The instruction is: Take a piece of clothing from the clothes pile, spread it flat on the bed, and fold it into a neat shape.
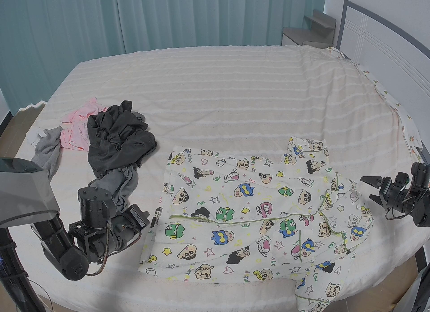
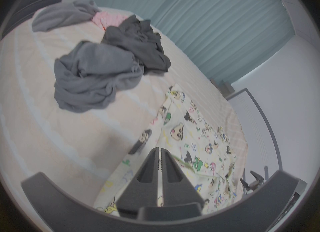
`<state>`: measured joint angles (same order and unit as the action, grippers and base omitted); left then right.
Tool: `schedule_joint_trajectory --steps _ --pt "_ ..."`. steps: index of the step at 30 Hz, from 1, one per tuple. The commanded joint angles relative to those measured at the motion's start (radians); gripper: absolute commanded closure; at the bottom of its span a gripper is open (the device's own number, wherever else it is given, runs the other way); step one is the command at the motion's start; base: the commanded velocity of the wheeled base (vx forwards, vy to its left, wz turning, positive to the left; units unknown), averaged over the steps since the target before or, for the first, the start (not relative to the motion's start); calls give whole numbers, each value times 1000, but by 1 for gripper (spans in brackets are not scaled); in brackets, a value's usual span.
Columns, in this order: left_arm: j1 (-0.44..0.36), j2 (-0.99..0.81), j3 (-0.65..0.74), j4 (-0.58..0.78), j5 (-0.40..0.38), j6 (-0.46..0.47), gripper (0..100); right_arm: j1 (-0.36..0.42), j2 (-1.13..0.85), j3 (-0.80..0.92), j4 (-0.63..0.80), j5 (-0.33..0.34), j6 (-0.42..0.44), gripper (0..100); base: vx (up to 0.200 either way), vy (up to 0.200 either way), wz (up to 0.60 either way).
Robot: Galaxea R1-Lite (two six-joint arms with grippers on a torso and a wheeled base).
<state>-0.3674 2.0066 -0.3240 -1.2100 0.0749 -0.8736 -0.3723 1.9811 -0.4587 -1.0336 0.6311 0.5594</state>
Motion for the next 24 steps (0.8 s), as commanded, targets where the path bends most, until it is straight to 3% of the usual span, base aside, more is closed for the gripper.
schedule_joint_trajectory --steps 1,10,11,24 --pt "1 23 17 -2 -67 -4 100 0 2 0 1 -1 -1 0 0 0 0" --pt "-15 57 10 -8 -104 -64 100 0 4 2 1 -1 -1 0 0 0 0" --pt "-15 63 10 -10 -104 -62 0 0 4 2 1 1 -3 0 0 0 0" --pt "-19 164 -81 -10 -107 -64 0 12 4 6 0 -1 -6 0 0 0 0"
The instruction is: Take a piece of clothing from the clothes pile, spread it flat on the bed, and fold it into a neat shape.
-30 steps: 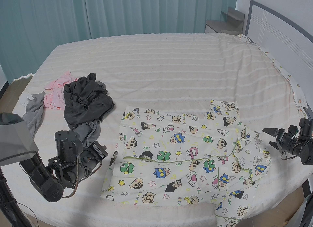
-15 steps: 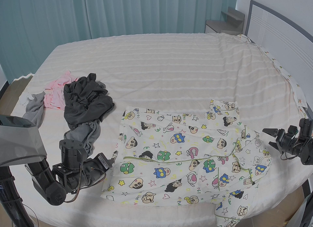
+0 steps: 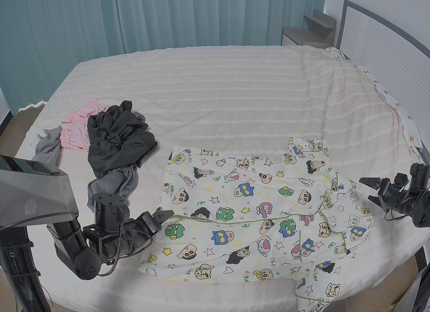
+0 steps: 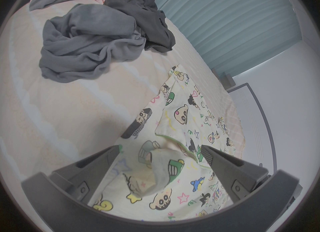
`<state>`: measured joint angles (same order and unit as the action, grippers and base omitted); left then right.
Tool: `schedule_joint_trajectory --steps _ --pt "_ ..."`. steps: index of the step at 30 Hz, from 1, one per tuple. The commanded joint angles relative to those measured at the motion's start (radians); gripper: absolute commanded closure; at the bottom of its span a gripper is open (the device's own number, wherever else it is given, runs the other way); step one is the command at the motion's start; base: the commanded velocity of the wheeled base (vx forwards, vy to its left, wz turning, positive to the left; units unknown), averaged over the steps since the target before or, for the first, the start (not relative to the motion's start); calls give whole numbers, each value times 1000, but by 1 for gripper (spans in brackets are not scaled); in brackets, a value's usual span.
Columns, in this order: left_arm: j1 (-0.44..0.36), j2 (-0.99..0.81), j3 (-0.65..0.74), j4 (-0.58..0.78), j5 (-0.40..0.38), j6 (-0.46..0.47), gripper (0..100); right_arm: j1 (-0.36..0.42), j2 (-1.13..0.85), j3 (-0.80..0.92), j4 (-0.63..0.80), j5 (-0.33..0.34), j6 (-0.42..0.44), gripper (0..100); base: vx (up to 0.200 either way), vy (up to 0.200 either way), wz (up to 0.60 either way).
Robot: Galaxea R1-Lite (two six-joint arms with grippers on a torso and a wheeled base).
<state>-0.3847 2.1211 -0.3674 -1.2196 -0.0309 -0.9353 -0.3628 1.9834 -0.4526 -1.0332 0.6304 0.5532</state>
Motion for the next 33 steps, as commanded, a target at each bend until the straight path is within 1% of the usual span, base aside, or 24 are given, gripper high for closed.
schedule_joint_trajectory --steps 1,4,5,10,16,27,29,30,31,33 --pt "-2 59 -48 0 -1 -2 0 1 3 0 -1 0 1 0 0 0 0" --pt "-2 69 -68 0 -4 -2 0 1 3 0 -1 0 1 0 0 0 0" --pt "-8 74 -76 0 -20 -3 100 1 5 -2 -1 0 1 0 0 0 0" --pt "-28 77 -68 0 -29 -5 100 1 17 -3 -5 -3 -1 0 0 0 0" --pt "-22 71 -64 -3 -20 -3 100 1 23 0 -13 -3 1 0 0 0 0" --pt "-13 -43 -74 -11 -18 7 100 1 22 0 -15 -3 1 0 0 0 0" --pt "-13 -41 -76 -11 -18 23 100 1 22 0 -15 -3 1 0 0 0 0" --pt "-10 -30 -79 -11 -17 61 100 1 22 0 -15 -3 1 0 0 0 0" --pt "-10 -30 -79 -11 -17 61 100 1 22 0 -15 -3 1 0 0 0 0" --pt "4 -10 -88 -11 -15 95 100 1 22 0 -15 -3 1 0 0 0 0"
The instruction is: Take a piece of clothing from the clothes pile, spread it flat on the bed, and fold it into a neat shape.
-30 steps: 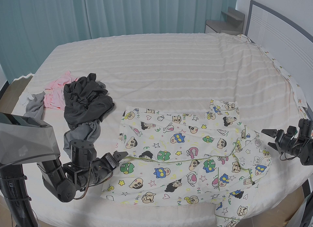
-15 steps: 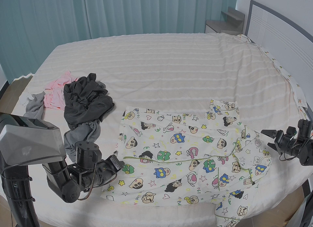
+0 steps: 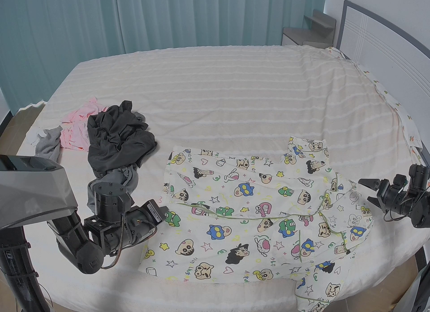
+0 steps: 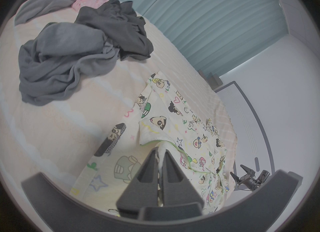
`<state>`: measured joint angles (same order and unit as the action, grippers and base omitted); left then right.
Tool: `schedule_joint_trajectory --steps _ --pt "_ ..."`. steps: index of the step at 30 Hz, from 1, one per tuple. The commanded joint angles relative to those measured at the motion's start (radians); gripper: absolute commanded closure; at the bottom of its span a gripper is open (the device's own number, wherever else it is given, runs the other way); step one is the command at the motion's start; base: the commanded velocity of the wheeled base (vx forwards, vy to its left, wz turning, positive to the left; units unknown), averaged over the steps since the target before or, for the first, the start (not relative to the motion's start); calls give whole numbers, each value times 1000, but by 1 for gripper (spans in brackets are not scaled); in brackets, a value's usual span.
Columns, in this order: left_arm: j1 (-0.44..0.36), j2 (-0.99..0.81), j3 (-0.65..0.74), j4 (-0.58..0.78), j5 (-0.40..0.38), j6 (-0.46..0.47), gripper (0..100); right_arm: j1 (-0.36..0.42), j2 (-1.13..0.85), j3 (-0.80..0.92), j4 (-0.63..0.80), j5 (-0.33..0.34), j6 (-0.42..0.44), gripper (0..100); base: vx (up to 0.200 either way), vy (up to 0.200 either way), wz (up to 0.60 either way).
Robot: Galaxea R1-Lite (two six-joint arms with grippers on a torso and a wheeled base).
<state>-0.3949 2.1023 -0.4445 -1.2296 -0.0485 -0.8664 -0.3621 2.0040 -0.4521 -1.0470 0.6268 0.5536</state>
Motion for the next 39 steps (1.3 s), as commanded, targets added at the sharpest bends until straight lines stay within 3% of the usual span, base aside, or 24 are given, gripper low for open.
schedule_joint_trajectory --steps 1,10,11,22,27,28,30,33,35,39 --pt "16 15 -20 -2 4 27 100 0 1 0 -1 1 0 0 0 0 0" --pt "48 62 -80 -2 30 27 100 0 1 0 -1 1 0 0 0 0 0" --pt "56 74 -97 -2 30 27 0 0 2 0 -1 1 -1 0 0 0 0" --pt "70 97 -106 -2 42 61 0 0 -7 -2 -1 -2 0 0 0 0 0" --pt "91 51 -31 -1 39 78 0 -1 -41 0 -1 -4 6 0 0 0 0" --pt "93 -30 72 -2 26 109 0 6 -83 -5 9 -6 9 0 0 0 0" --pt "90 -76 116 -2 16 112 0 28 -96 -5 10 -12 8 0 0 0 0" --pt "70 -208 230 -1 -14 106 0 66 -160 32 25 -87 8 0 0 0 0" --pt "56 -235 260 -1 -19 101 0 68 -186 64 28 -95 5 0 0 0 0" --pt "-4 -295 319 -1 -13 13 0 68 -268 207 27 -75 0 0 0 0 0"
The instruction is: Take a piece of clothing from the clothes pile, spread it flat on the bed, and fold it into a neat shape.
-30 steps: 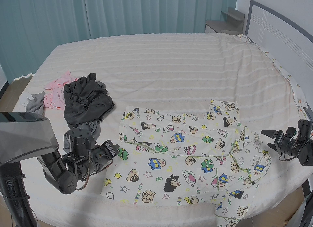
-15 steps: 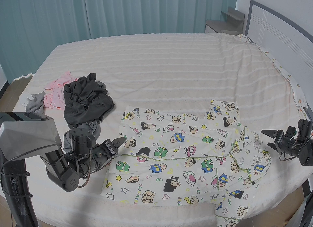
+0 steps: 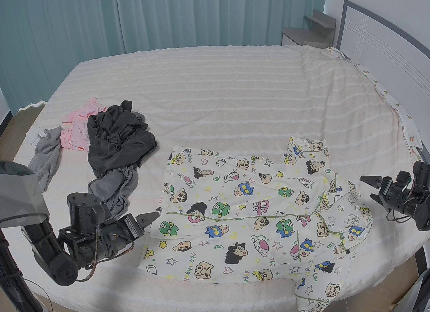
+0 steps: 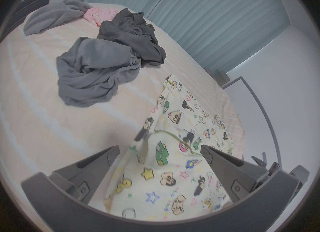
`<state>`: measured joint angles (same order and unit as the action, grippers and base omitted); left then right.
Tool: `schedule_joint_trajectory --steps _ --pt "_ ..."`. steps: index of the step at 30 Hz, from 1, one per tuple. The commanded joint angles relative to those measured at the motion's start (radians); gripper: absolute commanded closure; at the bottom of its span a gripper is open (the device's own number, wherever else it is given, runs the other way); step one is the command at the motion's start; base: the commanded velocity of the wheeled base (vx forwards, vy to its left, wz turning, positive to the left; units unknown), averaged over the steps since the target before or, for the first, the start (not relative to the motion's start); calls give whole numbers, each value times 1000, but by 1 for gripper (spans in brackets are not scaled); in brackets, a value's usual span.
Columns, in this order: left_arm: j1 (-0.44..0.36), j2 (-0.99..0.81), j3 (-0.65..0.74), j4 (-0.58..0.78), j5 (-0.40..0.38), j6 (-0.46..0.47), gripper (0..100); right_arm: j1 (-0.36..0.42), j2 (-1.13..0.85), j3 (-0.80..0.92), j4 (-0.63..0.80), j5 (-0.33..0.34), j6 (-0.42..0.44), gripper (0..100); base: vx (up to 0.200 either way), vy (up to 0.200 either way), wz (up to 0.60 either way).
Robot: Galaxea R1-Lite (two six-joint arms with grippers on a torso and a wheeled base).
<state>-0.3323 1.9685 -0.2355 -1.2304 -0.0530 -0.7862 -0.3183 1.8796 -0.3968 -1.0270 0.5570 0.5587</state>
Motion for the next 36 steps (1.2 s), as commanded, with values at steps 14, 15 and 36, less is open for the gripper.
schedule_joint_trajectory --steps 14,15,36 --pt "-125 -69 117 0 39 -169 0 28 -108 329 2 115 -39 0 -114 0 0" --pt "-125 -54 116 0 47 -169 0 33 -100 334 1 115 -51 0 -200 0 0" --pt "-168 171 -56 -4 240 -292 0 36 -59 369 -22 110 -118 0 -86 0 0"
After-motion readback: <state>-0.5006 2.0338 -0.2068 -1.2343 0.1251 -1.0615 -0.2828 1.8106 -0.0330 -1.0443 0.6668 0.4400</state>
